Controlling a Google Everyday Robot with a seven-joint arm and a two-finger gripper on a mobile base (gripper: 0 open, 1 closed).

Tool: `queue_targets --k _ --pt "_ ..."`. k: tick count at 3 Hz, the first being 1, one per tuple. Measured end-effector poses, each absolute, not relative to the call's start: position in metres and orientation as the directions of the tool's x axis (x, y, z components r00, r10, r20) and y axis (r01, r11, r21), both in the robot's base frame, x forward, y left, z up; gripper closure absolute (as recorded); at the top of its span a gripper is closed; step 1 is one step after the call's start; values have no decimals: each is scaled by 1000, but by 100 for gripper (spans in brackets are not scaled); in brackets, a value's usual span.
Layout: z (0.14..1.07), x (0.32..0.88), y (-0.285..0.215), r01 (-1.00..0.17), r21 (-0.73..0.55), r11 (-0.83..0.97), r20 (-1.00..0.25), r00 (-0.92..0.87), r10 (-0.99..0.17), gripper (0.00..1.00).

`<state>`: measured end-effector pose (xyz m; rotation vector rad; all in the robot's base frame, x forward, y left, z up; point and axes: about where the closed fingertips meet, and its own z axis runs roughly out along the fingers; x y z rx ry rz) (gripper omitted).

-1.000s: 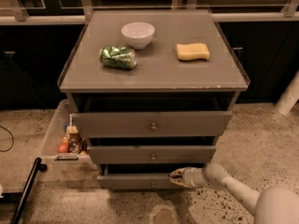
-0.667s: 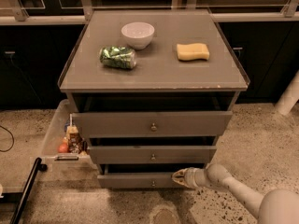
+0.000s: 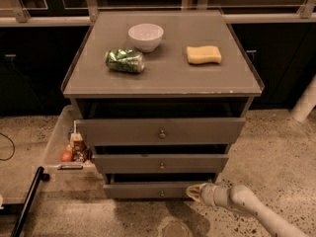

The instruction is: Close bottom drawer

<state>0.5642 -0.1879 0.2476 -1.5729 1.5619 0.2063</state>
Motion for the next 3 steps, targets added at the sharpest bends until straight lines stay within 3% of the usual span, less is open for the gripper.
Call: queue_targets --k 1,3 --pt "242 540 -183 -880 -446 166 -668 204 -715 100" --pt "187 548 -170 -927 -364 85 -629 178 -757 100"
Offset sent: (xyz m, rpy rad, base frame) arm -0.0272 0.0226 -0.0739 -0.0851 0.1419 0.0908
